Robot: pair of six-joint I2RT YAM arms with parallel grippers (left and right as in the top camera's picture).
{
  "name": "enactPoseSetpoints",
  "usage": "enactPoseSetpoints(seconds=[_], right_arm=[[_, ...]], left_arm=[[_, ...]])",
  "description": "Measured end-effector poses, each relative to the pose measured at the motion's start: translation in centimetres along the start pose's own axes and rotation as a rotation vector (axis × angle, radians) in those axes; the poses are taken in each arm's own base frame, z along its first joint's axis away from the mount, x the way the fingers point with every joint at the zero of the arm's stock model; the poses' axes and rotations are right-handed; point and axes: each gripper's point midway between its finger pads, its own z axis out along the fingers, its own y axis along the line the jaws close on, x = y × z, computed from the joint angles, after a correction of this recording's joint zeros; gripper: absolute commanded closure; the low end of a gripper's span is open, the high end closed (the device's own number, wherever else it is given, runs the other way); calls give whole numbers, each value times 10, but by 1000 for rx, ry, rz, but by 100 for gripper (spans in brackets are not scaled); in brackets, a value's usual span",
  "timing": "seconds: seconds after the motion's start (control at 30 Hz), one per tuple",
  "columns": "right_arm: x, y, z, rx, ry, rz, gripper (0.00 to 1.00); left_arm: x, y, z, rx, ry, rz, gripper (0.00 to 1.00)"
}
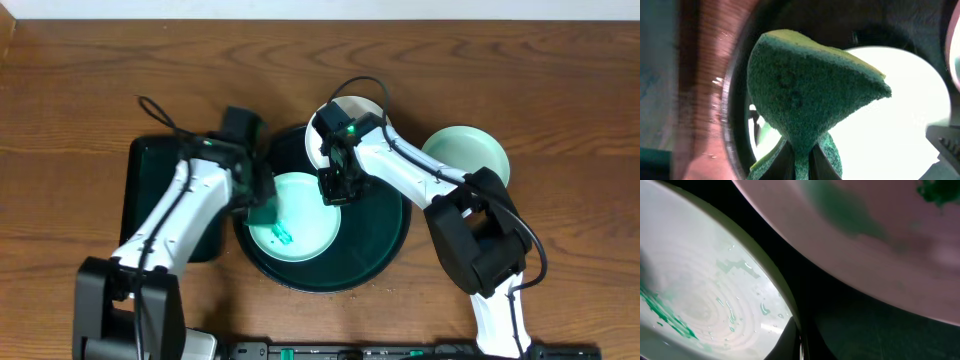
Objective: Clean dirty plates on tray and stack at the side
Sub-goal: 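Scrub the remaining green plate with the sponge in the left gripper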
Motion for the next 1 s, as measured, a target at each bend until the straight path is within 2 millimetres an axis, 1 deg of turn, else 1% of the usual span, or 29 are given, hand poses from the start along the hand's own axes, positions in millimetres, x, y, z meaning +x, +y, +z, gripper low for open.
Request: enactPoseSetpoints(seconds=[0.13,0.23,0.4,0.5,0.63,0.77,0.83,0.9,1.0], right_arm=[[0,0,0,-1,1,1,99],[0,0,0,-1,1,1,99],[0,0,0,-2,1,1,99],[0,0,0,-2,1,1,99],[0,0,0,-2,0,1,99],[-2,-1,0,-4,-5,2,99],[-2,-1,0,-5,-5,3,99],[-2,-1,0,-5,-5,3,99],[-2,-1,0,-5,-5,3,99]], left_arm=[[9,-5,12,-23,-10,10,93],[15,-3,23,-48,4,9,93],[19,-1,36,-72,40,2,93],[21,-5,41,-54,67,17,93],[28,-18,43,37,121,140,93],[49,-40,41,187,215,304,93],[56,-47,41,238,241,360,93],[60,-52,40,277,250,401,93],[59,-55,41,289,239,427,93]])
